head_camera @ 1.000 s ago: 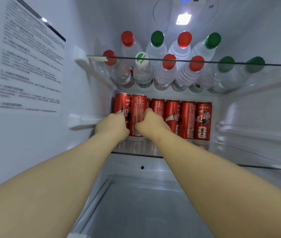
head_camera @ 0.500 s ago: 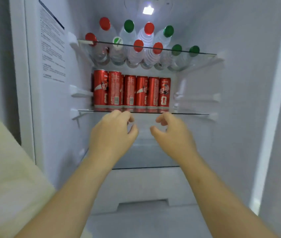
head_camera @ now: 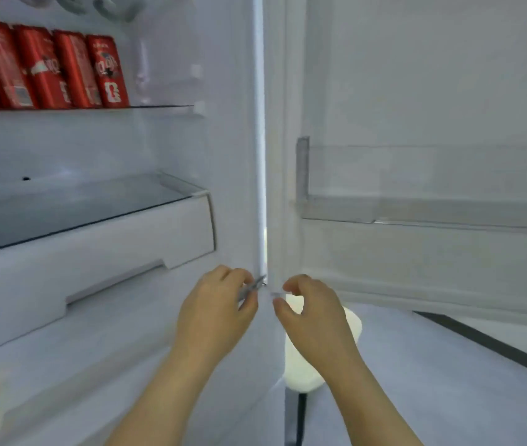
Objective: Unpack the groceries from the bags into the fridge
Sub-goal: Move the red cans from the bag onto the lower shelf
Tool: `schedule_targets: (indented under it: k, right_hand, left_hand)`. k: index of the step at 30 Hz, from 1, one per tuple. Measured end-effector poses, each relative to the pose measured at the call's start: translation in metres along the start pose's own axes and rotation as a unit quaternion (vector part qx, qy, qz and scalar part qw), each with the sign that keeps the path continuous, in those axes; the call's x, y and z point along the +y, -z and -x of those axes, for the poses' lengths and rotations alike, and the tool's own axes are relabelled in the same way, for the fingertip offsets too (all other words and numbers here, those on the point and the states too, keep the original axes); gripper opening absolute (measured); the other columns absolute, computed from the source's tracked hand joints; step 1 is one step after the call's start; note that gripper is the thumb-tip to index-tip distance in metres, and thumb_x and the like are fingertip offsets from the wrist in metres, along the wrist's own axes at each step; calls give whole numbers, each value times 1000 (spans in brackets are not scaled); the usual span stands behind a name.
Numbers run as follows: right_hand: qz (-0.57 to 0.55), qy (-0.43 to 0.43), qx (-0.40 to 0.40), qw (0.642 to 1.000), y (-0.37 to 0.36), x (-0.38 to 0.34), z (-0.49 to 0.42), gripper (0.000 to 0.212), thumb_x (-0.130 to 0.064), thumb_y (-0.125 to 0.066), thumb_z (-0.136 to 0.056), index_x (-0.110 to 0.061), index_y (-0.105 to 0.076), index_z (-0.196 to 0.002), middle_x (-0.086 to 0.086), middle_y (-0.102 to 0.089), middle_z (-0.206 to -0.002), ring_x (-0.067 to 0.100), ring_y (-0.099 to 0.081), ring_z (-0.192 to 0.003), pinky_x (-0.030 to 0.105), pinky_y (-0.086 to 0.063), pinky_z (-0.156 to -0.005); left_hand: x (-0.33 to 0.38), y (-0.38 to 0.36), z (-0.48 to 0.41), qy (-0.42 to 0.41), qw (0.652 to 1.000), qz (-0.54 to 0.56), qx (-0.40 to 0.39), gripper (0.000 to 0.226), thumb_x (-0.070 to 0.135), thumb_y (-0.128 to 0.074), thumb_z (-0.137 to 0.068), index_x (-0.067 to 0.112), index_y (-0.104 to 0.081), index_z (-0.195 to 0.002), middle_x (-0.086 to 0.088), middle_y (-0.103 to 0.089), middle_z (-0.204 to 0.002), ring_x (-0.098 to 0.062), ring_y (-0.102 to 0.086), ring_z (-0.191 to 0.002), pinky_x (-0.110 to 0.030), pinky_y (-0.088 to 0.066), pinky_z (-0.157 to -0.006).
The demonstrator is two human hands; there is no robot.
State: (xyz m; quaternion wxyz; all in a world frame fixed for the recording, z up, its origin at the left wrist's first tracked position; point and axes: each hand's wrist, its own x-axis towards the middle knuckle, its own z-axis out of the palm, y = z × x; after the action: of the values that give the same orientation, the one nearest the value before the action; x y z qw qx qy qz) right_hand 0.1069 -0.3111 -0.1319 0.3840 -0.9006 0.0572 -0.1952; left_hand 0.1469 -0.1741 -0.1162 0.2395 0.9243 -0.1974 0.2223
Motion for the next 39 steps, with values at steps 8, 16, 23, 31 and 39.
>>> schedule_targets:
  k: [8, 16, 23, 31, 39]
  right_hand:
    - [97, -164, 82, 978, 101, 106, 100, 32, -35, -49, -92, -24, -51, -122, -8, -54, -124, 16, -44, -115, 29, -37, -95]
    - [191, -309, 173, 916, 250, 201, 253, 32, -35, -46, -94, -25, -50, -124, -9, -53, -127, 13, -43, -119, 28, -32, -101]
    - [233, -427, 249, 837, 358, 247, 400, 31, -35, -46, -93, -25, -51, -122, -8, -53, -125, 14, -43, -117, 27, -33, -100]
    - [243, -551, 357, 714, 432, 265, 537, 29, -34, -45, -94, -27, -50, -122, -10, -51, -126, 13, -41, -120, 27, -30, -100]
    - [251, -633, 446, 581, 488, 279, 618, 28, -33, -45, -94, -25, -50, -121, -10, -52, -124, 13, -41, -116, 26, -32, -97]
  left_hand:
    - [138, -84, 44, -121, 979, 57, -152, 28, 34, -48, -92, 27, -56, -118, 9, -53, -116, -12, -48, -108, -25, -42, -81]
    - [340, -145, 141, -300, 916, 108, -245, 32, 36, -46, -94, 25, -52, -124, 8, -52, -121, -11, -48, -112, -26, -45, -85]
    - [510, -167, 249, -440, 833, 159, -296, 30, 31, -42, -96, 25, -49, -125, 8, -50, -124, -11, -46, -113, -18, -38, -76]
    - [649, -172, 361, -591, 703, 221, -327, 32, 31, -41, -96, 23, -49, -126, 5, -51, -119, -14, -47, -108, -22, -42, -75]
    - [759, -179, 441, -687, 579, 267, -349, 32, 31, -42, -96, 22, -49, -126, 6, -52, -118, -14, -47, -108, -23, -43, -76]
